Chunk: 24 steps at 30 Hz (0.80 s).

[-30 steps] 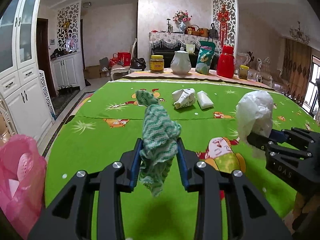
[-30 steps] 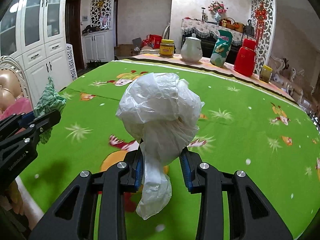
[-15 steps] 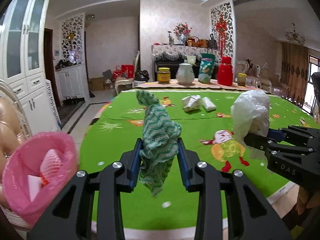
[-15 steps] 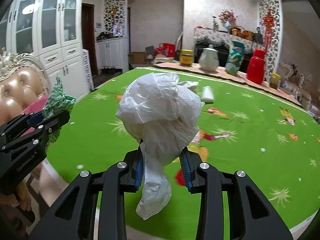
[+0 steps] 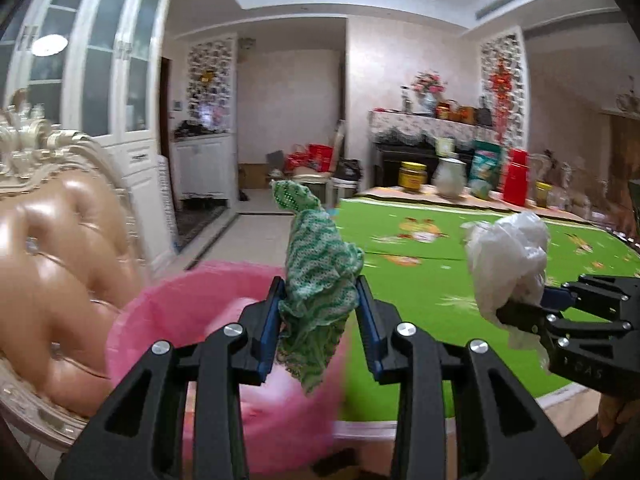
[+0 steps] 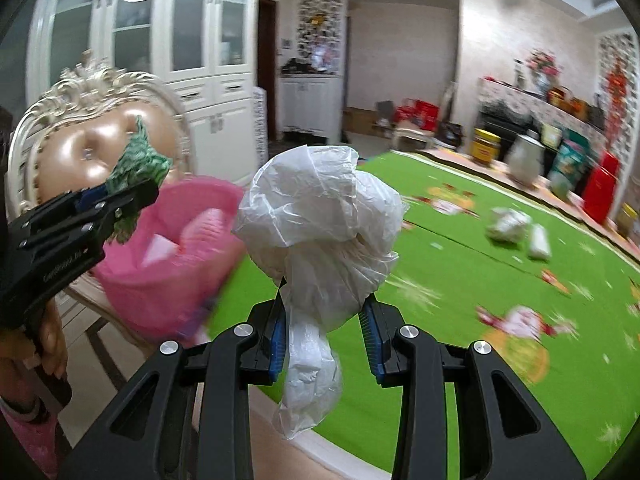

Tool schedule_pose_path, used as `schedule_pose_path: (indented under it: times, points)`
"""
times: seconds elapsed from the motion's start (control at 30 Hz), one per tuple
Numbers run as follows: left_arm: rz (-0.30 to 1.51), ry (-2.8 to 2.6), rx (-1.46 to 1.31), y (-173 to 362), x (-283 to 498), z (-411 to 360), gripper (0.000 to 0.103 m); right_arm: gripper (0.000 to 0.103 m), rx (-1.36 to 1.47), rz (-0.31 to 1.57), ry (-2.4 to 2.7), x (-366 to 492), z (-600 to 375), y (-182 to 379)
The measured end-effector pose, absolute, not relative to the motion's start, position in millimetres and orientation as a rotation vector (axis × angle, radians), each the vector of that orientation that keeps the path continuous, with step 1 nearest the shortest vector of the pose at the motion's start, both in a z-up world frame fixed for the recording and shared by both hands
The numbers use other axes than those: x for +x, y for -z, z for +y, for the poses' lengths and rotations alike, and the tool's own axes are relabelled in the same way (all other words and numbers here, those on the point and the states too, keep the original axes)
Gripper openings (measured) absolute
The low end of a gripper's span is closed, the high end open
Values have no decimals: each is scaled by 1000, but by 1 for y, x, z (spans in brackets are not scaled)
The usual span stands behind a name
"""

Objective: Collect trash
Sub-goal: 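Carry the green cloth and white plastic bag over the pink wastebasket, then open both tools to drop the cloth and bag into the basket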

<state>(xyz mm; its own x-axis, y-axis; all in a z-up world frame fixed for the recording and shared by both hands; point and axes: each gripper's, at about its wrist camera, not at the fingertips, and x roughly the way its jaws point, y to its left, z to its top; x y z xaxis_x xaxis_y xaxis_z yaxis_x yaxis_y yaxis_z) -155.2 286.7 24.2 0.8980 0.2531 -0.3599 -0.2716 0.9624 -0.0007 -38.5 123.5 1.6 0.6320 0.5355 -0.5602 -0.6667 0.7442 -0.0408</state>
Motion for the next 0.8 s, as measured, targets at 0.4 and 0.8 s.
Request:
schedule_pose_path:
  times: [0.4,0.8]
  points:
    - [512,-369,-90,2,-142,397,38,35,-297,553,-873,-32,240,-1]
    - [449,-509,-111,6,-162,431,96,86,-285,558,-913,-21,252,8]
